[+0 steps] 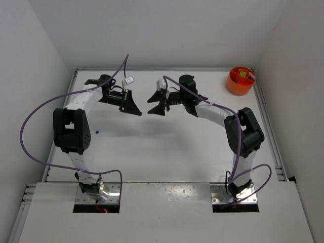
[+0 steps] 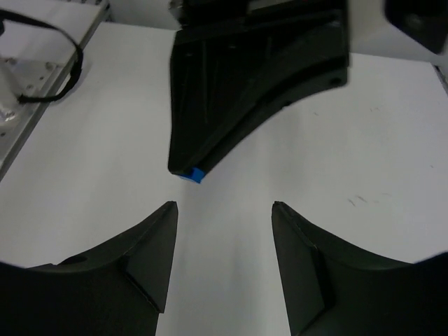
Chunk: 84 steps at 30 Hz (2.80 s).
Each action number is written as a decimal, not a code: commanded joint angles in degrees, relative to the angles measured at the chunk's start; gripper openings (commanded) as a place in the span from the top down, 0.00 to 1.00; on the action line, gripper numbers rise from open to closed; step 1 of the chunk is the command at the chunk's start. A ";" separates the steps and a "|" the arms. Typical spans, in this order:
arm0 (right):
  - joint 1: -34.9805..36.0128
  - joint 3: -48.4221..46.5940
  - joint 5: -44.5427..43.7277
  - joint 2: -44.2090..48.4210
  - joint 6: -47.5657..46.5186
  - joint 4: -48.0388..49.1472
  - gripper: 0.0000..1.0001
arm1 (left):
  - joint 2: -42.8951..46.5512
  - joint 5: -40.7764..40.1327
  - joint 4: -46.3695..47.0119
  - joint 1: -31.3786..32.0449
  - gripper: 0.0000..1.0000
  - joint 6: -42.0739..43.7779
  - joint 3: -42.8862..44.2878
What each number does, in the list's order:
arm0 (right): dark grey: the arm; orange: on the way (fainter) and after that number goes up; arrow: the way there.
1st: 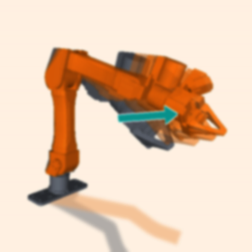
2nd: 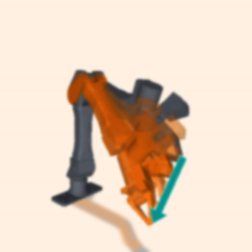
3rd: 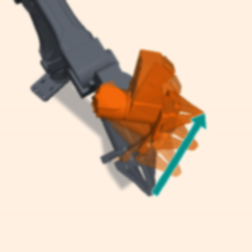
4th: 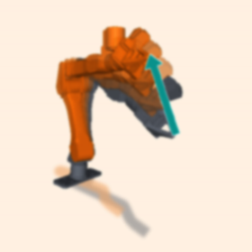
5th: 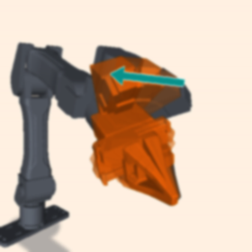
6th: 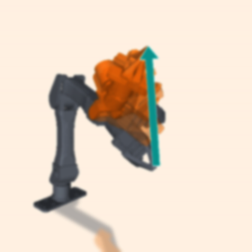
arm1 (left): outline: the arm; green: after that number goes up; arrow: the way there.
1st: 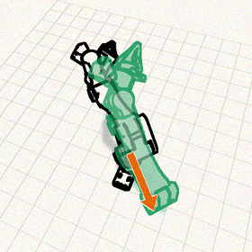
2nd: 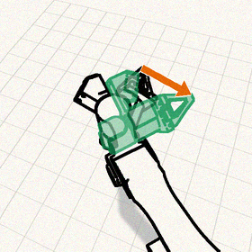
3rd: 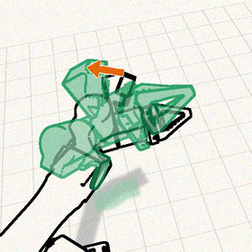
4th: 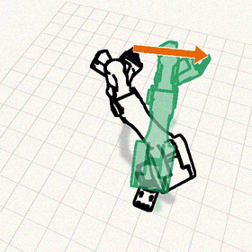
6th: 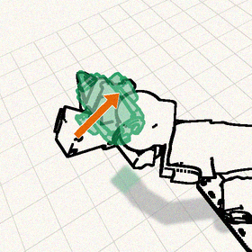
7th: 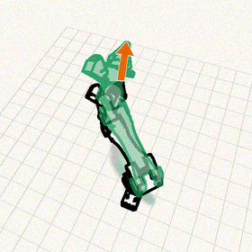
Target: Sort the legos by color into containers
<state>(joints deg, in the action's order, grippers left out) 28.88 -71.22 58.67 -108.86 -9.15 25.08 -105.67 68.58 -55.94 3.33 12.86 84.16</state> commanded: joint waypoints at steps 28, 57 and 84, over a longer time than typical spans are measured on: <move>6.00 -6.83 6.73 -0.65 -21.73 -12.52 0.55 | 0.29 8.06 1.61 1.33 1.00 -0.73 1.01; 5.39 1.25 -7.43 5.49 -12.74 -5.65 1.00 | 3.01 5.08 5.41 -3.85 0.54 -2.32 -1.19; -31.87 -42.93 -50.23 -13.20 -2.81 -59.06 1.00 | 10.75 -46.16 23.51 -8.61 0.01 -32.56 0.03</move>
<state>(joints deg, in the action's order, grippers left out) -1.06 -107.37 13.78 -118.06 -15.73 -23.49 -94.72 22.65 -33.52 -3.95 -14.76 81.30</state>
